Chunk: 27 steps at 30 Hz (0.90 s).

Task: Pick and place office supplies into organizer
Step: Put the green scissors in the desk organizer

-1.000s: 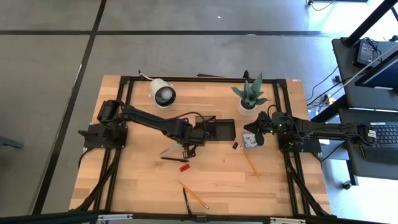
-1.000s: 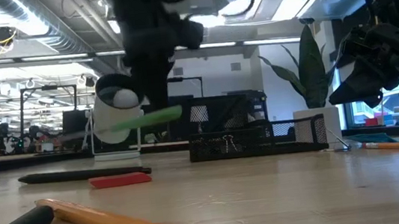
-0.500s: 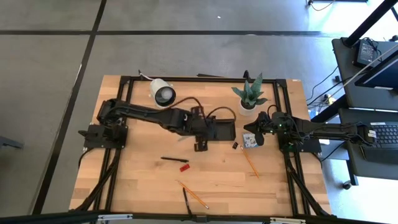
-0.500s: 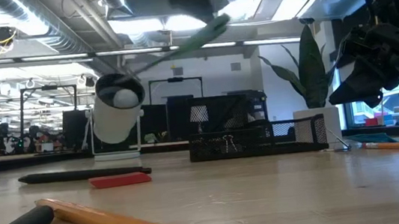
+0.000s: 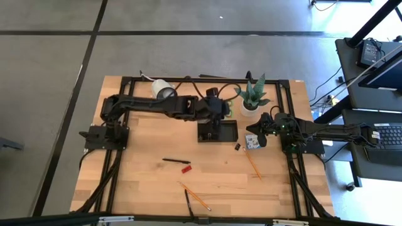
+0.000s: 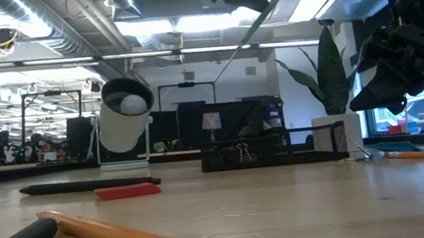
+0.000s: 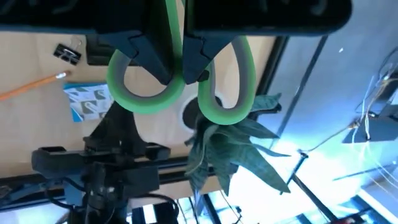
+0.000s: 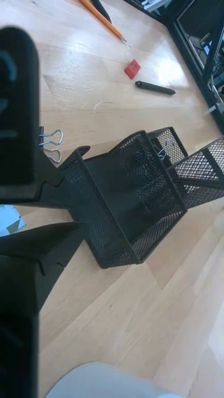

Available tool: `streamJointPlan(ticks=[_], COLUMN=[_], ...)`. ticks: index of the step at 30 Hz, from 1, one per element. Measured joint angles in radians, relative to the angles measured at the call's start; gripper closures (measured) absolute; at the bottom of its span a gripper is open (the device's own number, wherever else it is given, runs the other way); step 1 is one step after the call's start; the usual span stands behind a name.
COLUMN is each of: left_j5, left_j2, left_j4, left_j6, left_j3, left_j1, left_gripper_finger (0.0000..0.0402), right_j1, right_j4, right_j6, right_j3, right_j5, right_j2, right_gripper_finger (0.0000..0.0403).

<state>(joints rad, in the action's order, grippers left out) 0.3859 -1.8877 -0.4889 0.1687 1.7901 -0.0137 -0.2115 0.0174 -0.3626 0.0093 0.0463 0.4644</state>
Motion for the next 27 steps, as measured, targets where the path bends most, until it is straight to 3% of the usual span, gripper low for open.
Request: streamJointPlan(ticks=[4, 27], left_j5=[-0.039, -0.045], left_j2=[-0.007, -0.118], left_j4=[0.005, 0.015], left_j6=[-0.013, 0.010], left_j3=[0.000, -0.001], left_j1=[-0.016, -0.036], left_gripper_finger=[0.0393, 0.0393], right_j1=[0.000, 0.001], right_j4=[0.000, 0.000], right_j6=[0.001, 0.001], right_j3=[0.000, 0.000], right_j5=[0.000, 0.000], right_j2=[0.000, 0.000], right_gripper_finger=[0.0352, 0.0352])
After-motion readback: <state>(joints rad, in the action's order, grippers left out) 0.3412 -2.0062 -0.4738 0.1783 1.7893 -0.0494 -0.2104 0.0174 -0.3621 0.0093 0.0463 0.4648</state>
